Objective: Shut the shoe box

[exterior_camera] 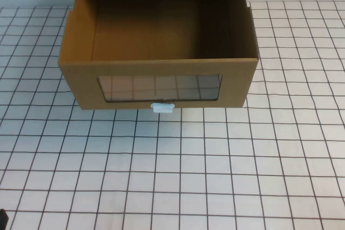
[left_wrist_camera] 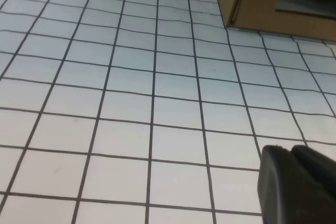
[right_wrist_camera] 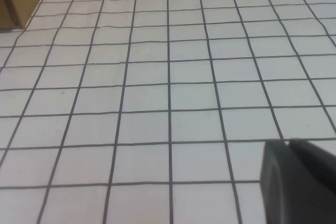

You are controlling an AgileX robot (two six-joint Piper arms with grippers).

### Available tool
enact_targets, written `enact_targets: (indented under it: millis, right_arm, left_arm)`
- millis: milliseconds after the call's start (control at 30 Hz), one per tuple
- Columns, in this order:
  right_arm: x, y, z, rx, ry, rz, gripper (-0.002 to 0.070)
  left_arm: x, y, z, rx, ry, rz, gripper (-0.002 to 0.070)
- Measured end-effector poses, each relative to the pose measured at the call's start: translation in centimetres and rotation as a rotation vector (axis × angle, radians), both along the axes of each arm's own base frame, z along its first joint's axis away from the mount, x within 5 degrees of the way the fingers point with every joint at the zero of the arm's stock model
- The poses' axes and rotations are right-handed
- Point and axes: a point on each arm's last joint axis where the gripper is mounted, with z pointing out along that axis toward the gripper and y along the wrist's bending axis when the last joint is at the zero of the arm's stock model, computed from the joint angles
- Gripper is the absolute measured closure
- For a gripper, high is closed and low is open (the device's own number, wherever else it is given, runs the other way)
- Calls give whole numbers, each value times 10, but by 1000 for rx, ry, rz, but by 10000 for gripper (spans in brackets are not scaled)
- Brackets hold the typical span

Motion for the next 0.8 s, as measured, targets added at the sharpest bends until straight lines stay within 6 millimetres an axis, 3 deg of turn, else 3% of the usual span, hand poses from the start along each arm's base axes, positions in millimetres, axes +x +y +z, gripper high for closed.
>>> enact_targets:
  millis: [500,800]
  right_arm:
    - [0,0,0,0,0,0,690]
    - [0,0,0,0,0,0,690]
  left_arm:
    - [0,2,0,199,-24,-39,679]
    - [0,3,0,228,-30,-46,679]
